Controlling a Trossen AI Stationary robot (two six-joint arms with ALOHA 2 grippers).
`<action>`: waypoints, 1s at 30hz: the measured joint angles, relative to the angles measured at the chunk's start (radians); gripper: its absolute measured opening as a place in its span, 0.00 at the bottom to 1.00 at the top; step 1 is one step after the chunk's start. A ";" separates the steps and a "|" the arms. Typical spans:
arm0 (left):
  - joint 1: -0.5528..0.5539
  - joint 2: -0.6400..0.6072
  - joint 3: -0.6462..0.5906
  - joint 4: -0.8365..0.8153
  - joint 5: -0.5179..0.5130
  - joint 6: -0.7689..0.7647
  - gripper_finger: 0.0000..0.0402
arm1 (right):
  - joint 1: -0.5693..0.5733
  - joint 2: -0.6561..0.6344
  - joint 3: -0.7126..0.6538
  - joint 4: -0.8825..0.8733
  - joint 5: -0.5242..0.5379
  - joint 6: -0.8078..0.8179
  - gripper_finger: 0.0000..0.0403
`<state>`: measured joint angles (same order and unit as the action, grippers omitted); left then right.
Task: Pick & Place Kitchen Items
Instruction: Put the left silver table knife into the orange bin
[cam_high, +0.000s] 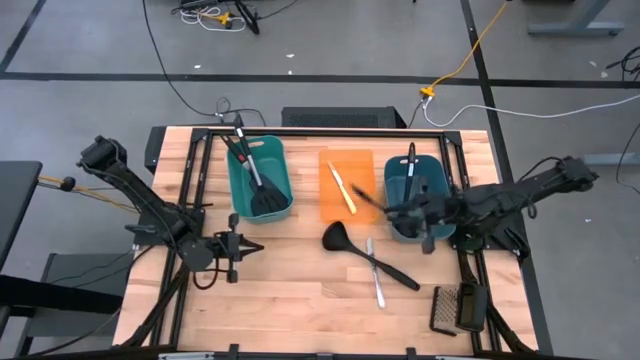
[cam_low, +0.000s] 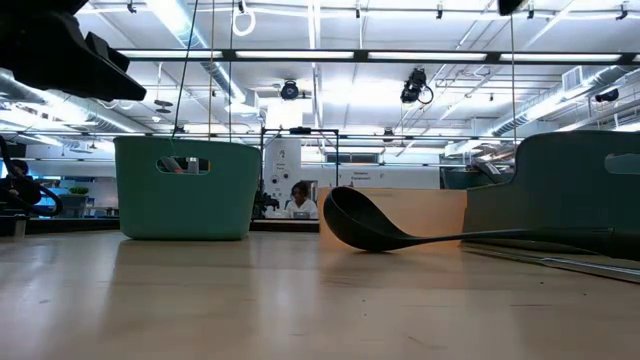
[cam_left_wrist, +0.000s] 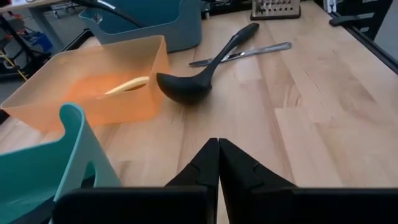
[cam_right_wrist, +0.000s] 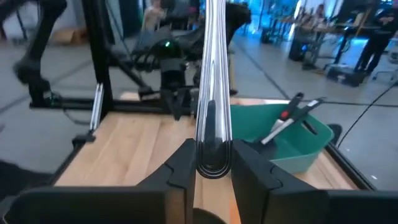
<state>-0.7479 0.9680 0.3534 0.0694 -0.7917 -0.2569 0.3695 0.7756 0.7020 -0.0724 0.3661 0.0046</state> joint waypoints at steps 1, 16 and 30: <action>0.000 0.000 0.000 -0.001 0.000 0.000 0.03 | 0.000 -0.046 -0.037 0.004 0.008 0.007 0.20; 0.000 0.000 0.000 0.004 -0.001 0.000 0.03 | -0.026 -0.319 -0.360 0.093 0.146 0.109 0.20; 0.002 0.000 0.001 0.011 -0.005 0.029 0.04 | -0.229 0.094 0.109 -0.395 0.125 0.370 0.20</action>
<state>-0.7464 0.9680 0.3546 0.0803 -0.7967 -0.2279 0.1409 0.8695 0.8106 -0.4674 0.4907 0.3741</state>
